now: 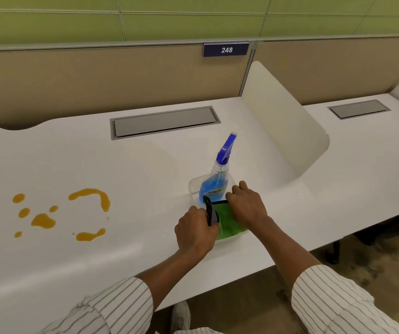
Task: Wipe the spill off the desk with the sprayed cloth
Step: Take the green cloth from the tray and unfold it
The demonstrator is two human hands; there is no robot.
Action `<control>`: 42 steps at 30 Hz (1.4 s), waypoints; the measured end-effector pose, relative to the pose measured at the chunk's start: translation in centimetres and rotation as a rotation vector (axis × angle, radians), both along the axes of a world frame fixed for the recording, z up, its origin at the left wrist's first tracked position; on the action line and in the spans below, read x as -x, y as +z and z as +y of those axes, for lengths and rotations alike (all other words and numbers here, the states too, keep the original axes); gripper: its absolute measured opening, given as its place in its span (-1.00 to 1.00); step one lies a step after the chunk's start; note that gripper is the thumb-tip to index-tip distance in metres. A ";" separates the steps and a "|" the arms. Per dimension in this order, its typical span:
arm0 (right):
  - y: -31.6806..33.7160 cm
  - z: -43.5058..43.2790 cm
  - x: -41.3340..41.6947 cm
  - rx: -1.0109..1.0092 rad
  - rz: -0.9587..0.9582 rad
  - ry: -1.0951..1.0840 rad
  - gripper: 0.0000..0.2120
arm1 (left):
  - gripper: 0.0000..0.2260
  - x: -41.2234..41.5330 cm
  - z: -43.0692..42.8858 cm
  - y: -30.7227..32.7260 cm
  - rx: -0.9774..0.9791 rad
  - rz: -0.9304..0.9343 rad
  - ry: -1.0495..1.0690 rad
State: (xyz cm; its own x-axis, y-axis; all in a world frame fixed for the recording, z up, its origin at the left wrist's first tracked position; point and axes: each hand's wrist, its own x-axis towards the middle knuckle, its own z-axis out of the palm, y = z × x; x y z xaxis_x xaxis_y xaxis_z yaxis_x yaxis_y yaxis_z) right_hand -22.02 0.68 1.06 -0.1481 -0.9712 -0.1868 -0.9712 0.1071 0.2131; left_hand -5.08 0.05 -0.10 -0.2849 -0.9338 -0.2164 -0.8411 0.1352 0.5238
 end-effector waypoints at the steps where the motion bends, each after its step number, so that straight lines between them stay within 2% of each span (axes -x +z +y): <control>1: 0.3 -0.1 0.1 0.020 0.000 -0.004 -0.68 | -0.69 0.0 0.0 0.1 -0.008 0.037 0.017; 8: 2.8 -0.6 1.1 0.094 -0.056 -0.106 -0.71 | -0.68 -0.6 -0.6 2.1 -0.085 0.456 0.138; 13: 4.9 -0.1 2.5 0.160 -0.247 -0.205 -0.67 | -0.69 -2.3 -1.6 4.6 -0.173 0.767 0.226; 17: 6.5 0.8 2.6 0.287 -0.682 -0.377 -0.73 | -0.82 -4.5 -1.7 6.4 -0.264 0.995 0.210; 19: 7.0 1.2 1.9 0.337 -0.966 -0.496 -0.74 | -0.77 -6.0 -1.8 7.2 -0.312 1.125 0.227; 21: 7.4 1.8 0.4 0.357 -1.351 -0.632 -0.73 | -0.66 -7.6 -1.9 7.9 -0.371 1.235 0.253; 22: 7.4 2.0 -0.6 0.334 -1.509 -0.671 -0.69 | -0.61 -8.4 -2.0 8.3 -0.404 1.280 0.270; 25: 6.8 2.4 -3.8 0.211 -1.800 -0.742 -0.48 | -0.60 -10.6 -2.1 9.2 -0.445 1.365 0.301; 29: 5.5 2.6 -7.4 -0.031 -2.164 -0.721 -0.60 | -0.60 -13.9 -2.0 9.5 -0.349 1.341 0.323; 32: 5.3 2.1 -9.1 -0.140 -2.227 -0.697 -0.63 | -0.63 -16.7 -1.9 9.4 -0.252 1.292 0.356; 36: 6.6 0.3 -10.9 -0.195 -2.080 -0.731 -0.49 | -0.56 -20.2 -1.5 9.0 -0.131 1.215 0.460; 39: 8.2 -1.0 -12.6 -0.126 -2.054 -0.649 -0.47 | -0.70 -22.2 -1.1 8.2 -0.109 1.206 0.531; 42: 10.2 -1.8 -14.4 0.013 -2.060 -0.467 -0.59 | -0.78 -23.8 -0.7 7.0 -0.116 1.161 0.609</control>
State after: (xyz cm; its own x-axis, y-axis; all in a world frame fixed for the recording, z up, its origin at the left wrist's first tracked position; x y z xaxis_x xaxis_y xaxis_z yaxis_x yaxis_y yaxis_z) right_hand -7.66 -1.14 11.30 0.0391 -0.9346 -0.3537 0.3443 0.3449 -0.8732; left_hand 18.73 -0.66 6.93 0.0985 -0.9706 -0.2194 0.1938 -0.1976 0.9609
